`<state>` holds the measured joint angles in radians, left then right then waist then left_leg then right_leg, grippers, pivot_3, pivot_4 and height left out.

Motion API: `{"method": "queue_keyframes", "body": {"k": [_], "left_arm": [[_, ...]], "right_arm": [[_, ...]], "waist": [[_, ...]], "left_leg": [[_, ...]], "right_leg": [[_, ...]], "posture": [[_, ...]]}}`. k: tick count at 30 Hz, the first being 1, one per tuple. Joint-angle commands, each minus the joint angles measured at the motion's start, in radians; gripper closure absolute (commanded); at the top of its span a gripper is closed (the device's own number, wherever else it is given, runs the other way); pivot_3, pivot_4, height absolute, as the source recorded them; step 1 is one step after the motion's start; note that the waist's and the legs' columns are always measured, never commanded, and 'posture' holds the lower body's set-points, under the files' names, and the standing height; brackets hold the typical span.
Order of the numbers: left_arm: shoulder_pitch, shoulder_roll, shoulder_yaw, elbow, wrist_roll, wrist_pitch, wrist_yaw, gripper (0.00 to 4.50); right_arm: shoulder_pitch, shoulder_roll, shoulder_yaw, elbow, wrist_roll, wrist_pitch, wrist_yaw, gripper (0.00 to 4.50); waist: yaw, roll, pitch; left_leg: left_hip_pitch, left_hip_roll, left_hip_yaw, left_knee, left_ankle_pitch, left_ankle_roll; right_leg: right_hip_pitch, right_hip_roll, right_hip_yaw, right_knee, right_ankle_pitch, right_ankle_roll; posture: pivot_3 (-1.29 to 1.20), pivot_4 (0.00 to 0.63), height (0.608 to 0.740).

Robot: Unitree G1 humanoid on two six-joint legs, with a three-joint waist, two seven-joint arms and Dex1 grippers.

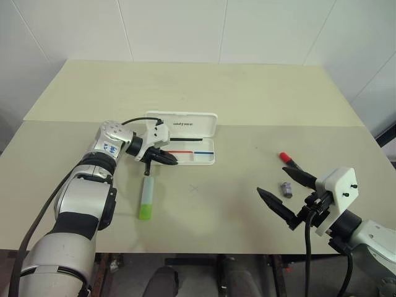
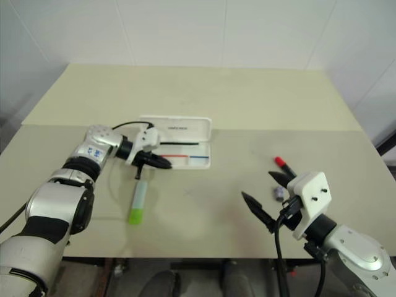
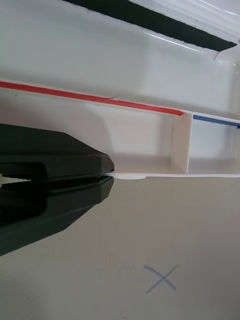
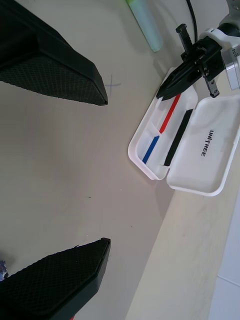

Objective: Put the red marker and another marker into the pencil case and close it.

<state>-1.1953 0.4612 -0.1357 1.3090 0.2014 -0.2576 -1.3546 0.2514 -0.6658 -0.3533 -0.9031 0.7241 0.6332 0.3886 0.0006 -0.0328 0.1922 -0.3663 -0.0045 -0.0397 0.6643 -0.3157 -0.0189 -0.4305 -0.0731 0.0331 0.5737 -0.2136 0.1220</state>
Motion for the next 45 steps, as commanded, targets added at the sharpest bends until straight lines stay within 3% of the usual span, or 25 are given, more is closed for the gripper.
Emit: {"method": "queue_keyframes", "body": {"k": [1, 24, 29, 34, 45], "left_arm": [[0.007, 0.003, 0.001, 0.007, 0.004, -0.003, 0.007, 4.48], [-0.014, -0.053, 0.108, -0.132, -0.165, 0.002, -0.151, 4.48], [0.051, -0.087, 0.074, -0.26, -0.164, 0.021, -0.126, 4.48], [0.139, -0.115, 0.048, -0.451, -0.168, 0.155, -0.066, 4.48], [0.341, -0.128, -0.067, -0.843, -0.155, 0.414, 0.065, 4.48]], "right_arm": [[-0.001, 0.003, -0.002, -0.023, -0.006, -0.009, -0.007, 0.0], [-0.013, 0.002, 0.008, -0.008, -0.016, -0.017, 0.0, 0.0], [-0.003, 0.001, -0.015, 0.001, -0.021, -0.023, 0.013, 0.0], [0.054, -0.004, -0.081, 0.001, -0.005, -0.035, 0.056, 0.0], [0.258, -0.034, -0.326, 0.032, 0.128, -0.061, 0.291, 0.0]], "waist": [[0.0, 0.0, 0.0], [0.002, 0.0, 0.0], [0.002, 0.0, 0.0], [0.002, 0.0, 0.0], [0.001, 0.0, 0.0]], "left_leg": [[0.0, 0.0, 0.0, 0.0, 0.0, 0.0], [-0.001, 0.0, 0.0, 0.001, 0.0, 0.0], [-0.001, 0.0, -0.001, 0.001, 0.0, 0.0], [-0.001, 0.0, -0.001, 0.001, 0.0, 0.0], [0.001, 0.0, -0.001, 0.002, 0.0, 0.0]], "right_leg": [[0.0, 0.0, 0.0, 0.0, 0.0, 0.0], [0.0, 0.0, 0.0, 0.001, 0.0, 0.0], [0.0, 0.0, 0.0, 0.001, 0.0, 0.0], [0.0, 0.0, 0.0, 0.002, 0.0, 0.001], [0.001, 0.0, 0.001, 0.0, 0.0, 0.0]], "posture": [[0.0, 0.15, 0.74], [0.0, 0.15, 0.74], [0.0, 0.15, 0.74], [0.0, 0.15, 0.74], [0.0, 0.15, 0.74]]}}
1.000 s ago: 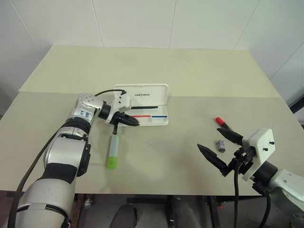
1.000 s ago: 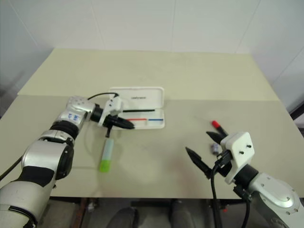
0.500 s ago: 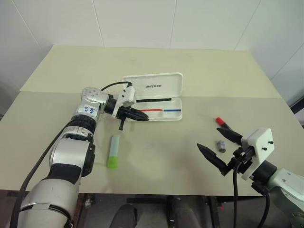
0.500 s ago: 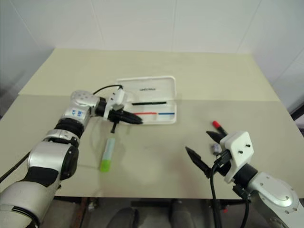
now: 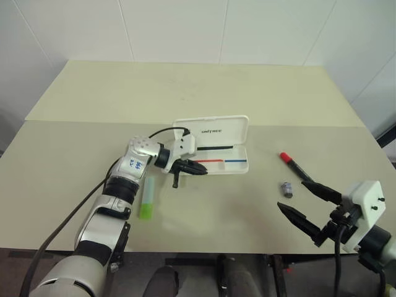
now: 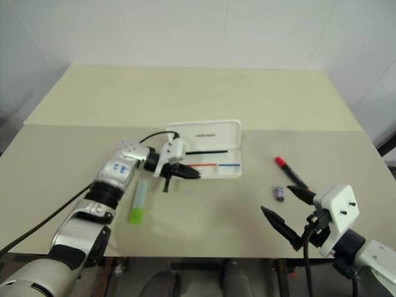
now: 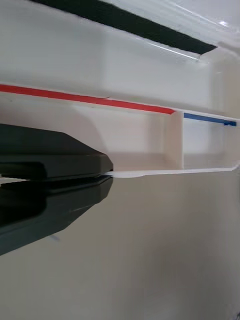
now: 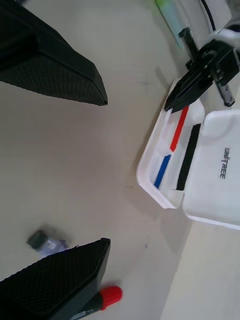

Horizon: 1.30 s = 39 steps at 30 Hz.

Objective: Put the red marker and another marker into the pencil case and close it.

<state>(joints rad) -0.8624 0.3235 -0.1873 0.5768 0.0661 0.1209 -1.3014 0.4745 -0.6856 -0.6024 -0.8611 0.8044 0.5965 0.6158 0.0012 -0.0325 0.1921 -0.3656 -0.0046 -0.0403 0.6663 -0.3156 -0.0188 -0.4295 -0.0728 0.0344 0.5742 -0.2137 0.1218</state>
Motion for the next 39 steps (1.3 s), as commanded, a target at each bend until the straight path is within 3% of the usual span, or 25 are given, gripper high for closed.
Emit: {"method": "queue_keyframes", "body": {"k": [1, 16, 21, 26, 39], "left_arm": [[0.02, 0.013, -0.026, -0.147, -0.018, 0.059, 0.017, 4.48], [0.204, 0.117, -0.071, -0.549, -0.055, 0.349, 0.083, 4.48], [0.256, 0.159, -0.073, -0.647, -0.075, 0.417, 0.102, 4.48], [0.323, 0.175, -0.058, -0.769, -0.152, 0.483, 0.109, 4.48], [0.375, 0.218, -0.11, -0.765, -0.151, 0.416, 0.18, 4.48]], "right_arm": [[0.062, -0.017, -0.095, -0.008, 0.054, -0.027, 0.092, 0.0], [0.078, -0.001, -0.083, 0.005, 0.02, -0.03, 0.072, 0.0], [0.071, -0.005, -0.078, 0.011, 0.02, -0.027, 0.067, 0.0], [0.037, -0.023, -0.059, 0.034, 0.009, -0.016, 0.064, 0.0], [0.029, -0.029, -0.031, 0.04, -0.002, -0.014, 0.084, 0.0]], "waist": [[0.001, 0.0, 0.0], [0.0, 0.001, 0.0], [-0.001, 0.001, 0.0], [-0.001, 0.001, 0.0], [-0.001, 0.001, 0.0]], "left_leg": [[0.0, 0.0, 0.0, 0.0, 0.0, 0.0], [0.007, 0.002, 0.003, 0.0, 0.001, 0.0], [0.007, 0.002, 0.003, 0.0, 0.001, 0.0], [0.007, 0.002, 0.003, 0.0, 0.0, 0.0], [0.008, 0.002, 0.004, 0.0, 0.0, 0.0]], "right_leg": [[0.0, 0.0, 0.0, 0.001, 0.0, -0.001], [0.003, 0.001, 0.002, 0.001, -0.005, -0.008], [0.003, 0.001, 0.002, 0.001, -0.011, -0.019], [0.003, 0.001, 0.003, 0.001, -0.012, -0.019], [0.003, 0.001, 0.003, 0.001, -0.012, -0.019]], "posture": [[0.0, 0.15, 0.74], [0.0, 0.15, 0.74], [0.0, 0.15, 0.74], [0.0, 0.15, 0.74], [0.0, 0.15, 0.74]]}}
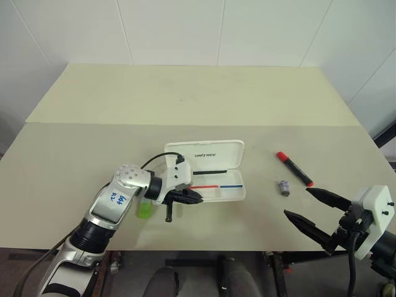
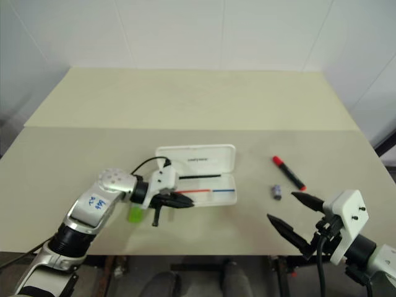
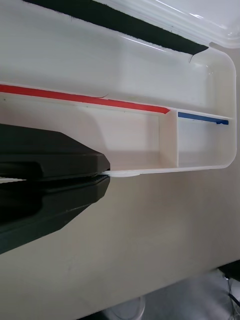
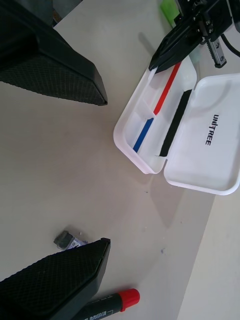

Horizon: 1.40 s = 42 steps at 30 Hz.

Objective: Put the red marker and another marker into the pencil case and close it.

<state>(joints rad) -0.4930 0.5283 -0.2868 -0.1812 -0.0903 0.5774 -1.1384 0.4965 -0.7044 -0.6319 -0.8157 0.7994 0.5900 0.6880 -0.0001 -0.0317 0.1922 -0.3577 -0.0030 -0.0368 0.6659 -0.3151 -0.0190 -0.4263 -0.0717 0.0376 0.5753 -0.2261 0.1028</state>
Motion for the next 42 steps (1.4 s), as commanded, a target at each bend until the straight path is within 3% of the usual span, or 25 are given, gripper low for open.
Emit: {"method": "queue_keyframes", "body": {"k": [1, 18, 23, 33, 42], "left_arm": [[0.007, 0.013, -0.014, 0.0, 0.005, -0.048, 0.025, 4.48], [0.02, 0.003, -0.033, 0.006, -0.011, -0.1, 0.053, 4.48], [0.025, 0.006, -0.035, -0.005, -0.016, -0.095, 0.057, 3.34], [0.023, 0.02, -0.023, -0.046, -0.045, -0.077, 0.048, 0.01], [-0.001, 0.03, -0.005, -0.123, -0.114, 0.011, 0.057, 0.01]], "right_arm": [[0.009, -0.008, -0.001, -0.005, -0.001, -0.009, 0.013, 0.0], [0.005, -0.008, 0.007, 0.009, -0.024, -0.014, 0.016, 0.0], [-0.002, -0.01, 0.01, 0.013, -0.028, -0.014, 0.02, 0.0], [-0.02, -0.012, 0.023, 0.028, -0.038, -0.016, 0.02, 0.0], [-0.027, -0.009, 0.03, 0.032, -0.046, -0.016, 0.02, 0.0]], "waist": [[0.0, 0.0, 0.0], [0.0, 0.0, 0.0], [0.0, 0.0, 0.0], [0.0, 0.0, 0.0], [0.0, 0.0, 0.0]], "left_leg": [[0.0, 0.0, 0.0, 0.0, 0.0, 0.0], [0.0, 0.0, 0.0, 0.0, 0.0, 0.0], [0.0, 0.0, 0.0, 0.0, 0.0, 0.0], [0.0, 0.0, 0.0, 0.0, 0.0, 0.0], [0.0, 0.0, 0.0, -0.001, 0.0, 0.0]], "right_leg": [[0.0, 0.0, 0.0, 0.0, 0.0, 0.0], [0.0, 0.0, 0.0, 0.0, 0.0, 0.0], [0.0, 0.0, 0.0, 0.0, 0.0, 0.0], [0.0, 0.0, 0.0, 0.0, 0.0, 0.0], [0.0, 0.0, 0.0, -0.001, -0.001, 0.0]], "posture": [[0.0, 0.15, 0.74], [0.0, 0.15, 0.74], [0.0, 0.15, 0.74], [0.0, 0.15, 0.74], [0.0, 0.15, 0.74]]}}
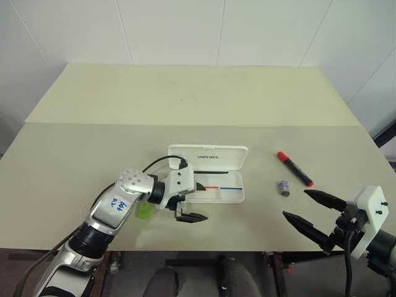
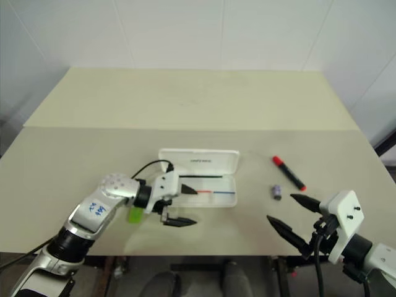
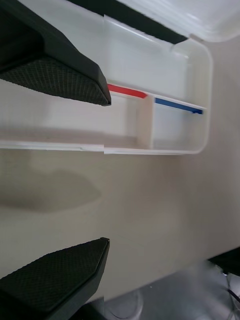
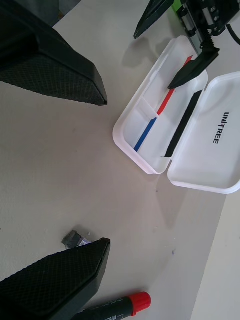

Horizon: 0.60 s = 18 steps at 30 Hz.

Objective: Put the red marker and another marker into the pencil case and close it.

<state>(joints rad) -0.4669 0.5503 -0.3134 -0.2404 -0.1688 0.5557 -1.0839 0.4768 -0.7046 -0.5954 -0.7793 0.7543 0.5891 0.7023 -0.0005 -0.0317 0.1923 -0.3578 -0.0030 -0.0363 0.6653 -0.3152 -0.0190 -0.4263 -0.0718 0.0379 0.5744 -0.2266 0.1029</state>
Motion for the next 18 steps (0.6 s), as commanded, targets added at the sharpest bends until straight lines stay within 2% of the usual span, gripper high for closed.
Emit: {"method": "queue_keyframes", "body": {"k": [1, 10, 18], "left_arm": [[-0.032, 0.011, 0.022, -0.074, -0.04, 0.044, 0.004, 0.01], [-0.072, 0.042, 0.024, -0.168, -0.109, 0.156, 0.003, 0.01], [-0.136, 0.038, 0.085, -0.228, -0.266, 0.254, -0.012, 0.01]], "right_arm": [[-0.009, -0.009, -0.006, -0.004, -0.001, -0.016, 0.005, 0.0], [-0.009, -0.004, -0.005, -0.005, -0.008, -0.017, 0.006, 0.0], [-0.022, -0.008, -0.002, 0.004, -0.011, -0.015, 0.005, 0.0]], "waist": [[0.0, 0.0, 0.0], [0.0, 0.0, 0.0], [0.0, 0.0, 0.0]], "left_leg": [[0.0, 0.0, 0.0, 0.0, 0.0, 0.0], [0.0, 0.0, 0.0, 0.0, 0.0, 0.0], [0.0, 0.0, 0.0, 0.0, 0.0, 0.0]], "right_leg": [[0.0, 0.0, 0.0, 0.0, 0.0, 0.0], [0.0, 0.0, 0.0, 0.0, 0.0, 0.0], [0.0, 0.0, 0.0, -0.001, -0.001, 0.0]], "posture": [[0.0, 0.15, 0.74], [0.0, 0.15, 0.74], [0.0, 0.15, 0.74]]}}
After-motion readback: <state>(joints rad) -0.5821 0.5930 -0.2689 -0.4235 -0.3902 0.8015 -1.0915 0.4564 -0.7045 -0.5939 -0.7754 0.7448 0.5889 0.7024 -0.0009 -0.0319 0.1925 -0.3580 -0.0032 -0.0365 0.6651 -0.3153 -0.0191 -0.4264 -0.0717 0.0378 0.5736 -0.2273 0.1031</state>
